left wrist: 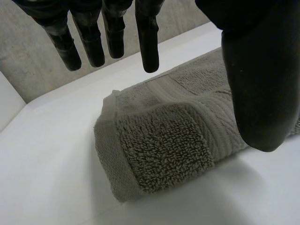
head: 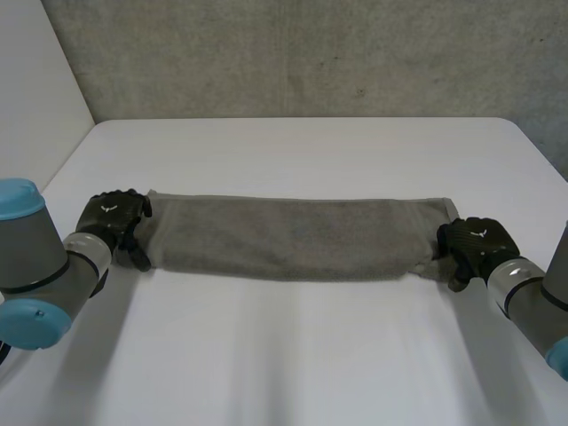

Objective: Fold the towel.

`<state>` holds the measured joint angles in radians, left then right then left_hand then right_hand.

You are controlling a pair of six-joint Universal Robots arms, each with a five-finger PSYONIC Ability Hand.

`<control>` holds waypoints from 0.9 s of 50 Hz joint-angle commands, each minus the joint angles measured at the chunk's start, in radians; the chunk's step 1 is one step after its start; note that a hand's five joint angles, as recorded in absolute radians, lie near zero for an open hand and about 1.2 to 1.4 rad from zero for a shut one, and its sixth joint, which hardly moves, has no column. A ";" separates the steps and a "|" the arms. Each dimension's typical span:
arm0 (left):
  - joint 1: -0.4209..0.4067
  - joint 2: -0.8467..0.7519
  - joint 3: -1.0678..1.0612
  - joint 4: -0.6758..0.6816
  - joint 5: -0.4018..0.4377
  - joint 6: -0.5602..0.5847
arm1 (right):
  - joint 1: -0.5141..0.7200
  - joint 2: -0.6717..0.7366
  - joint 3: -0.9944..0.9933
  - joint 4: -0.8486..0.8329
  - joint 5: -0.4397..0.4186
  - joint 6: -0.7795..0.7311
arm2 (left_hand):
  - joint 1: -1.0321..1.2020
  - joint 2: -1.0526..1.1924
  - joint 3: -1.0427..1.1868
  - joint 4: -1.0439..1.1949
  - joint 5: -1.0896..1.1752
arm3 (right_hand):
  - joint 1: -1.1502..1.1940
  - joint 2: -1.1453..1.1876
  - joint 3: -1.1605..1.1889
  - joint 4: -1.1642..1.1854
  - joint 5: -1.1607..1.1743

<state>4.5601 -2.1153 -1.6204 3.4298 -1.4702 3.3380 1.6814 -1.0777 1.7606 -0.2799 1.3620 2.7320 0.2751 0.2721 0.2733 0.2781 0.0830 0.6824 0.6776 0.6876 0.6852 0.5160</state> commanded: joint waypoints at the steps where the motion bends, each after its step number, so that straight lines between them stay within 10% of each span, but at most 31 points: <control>1: 0.005 -0.005 -0.003 0.011 -0.001 0.000 | 0.004 0.012 -0.003 -0.018 0.003 0.005 | -0.012 -0.009 -0.010 -0.015 0.006 | 0.266 0.271 0.261 0.263 0.258; 7: 0.007 -0.015 -0.003 0.016 -0.001 0.000 | -0.006 0.006 -0.015 -0.038 0.014 0.000 | -0.015 -0.012 -0.013 -0.018 0.003 | 0.713 0.718 0.708 0.711 0.705; 19: 0.013 -0.012 -0.007 0.012 -0.004 0.000 | -0.330 -0.073 -0.110 0.148 -0.079 -0.219 | -0.023 -0.020 -0.022 -0.026 -0.006 | 0.714 0.719 0.709 0.711 0.706; 28: 0.020 0.006 -0.015 0.009 -0.005 0.000 | -0.344 -0.064 -0.300 0.304 -0.083 -0.299 | -0.029 -0.026 -0.028 -0.032 -0.012 | 0.714 0.719 0.709 0.711 0.706; 33: 0.028 0.025 -0.023 0.012 -0.005 0.000 | -0.238 -0.073 -0.391 0.343 -0.030 -0.245 | -0.032 -0.029 -0.030 -0.035 -0.015 | 0.714 0.719 0.709 0.711 0.706; 45: 0.046 0.060 -0.021 0.012 0.004 -0.009 | 0.467 0.080 -0.711 0.347 0.203 -0.209 | -0.035 -0.032 -0.033 -0.038 -0.018 | 0.714 0.719 0.709 0.711 0.706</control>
<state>4.6008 -2.0724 -1.6445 3.4423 -1.4745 3.3353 1.8631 -1.1043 1.1815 0.0715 1.4881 2.5213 0.2750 0.2721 0.2733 0.2781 0.0811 1.3206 1.3122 1.3385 1.3373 1.1429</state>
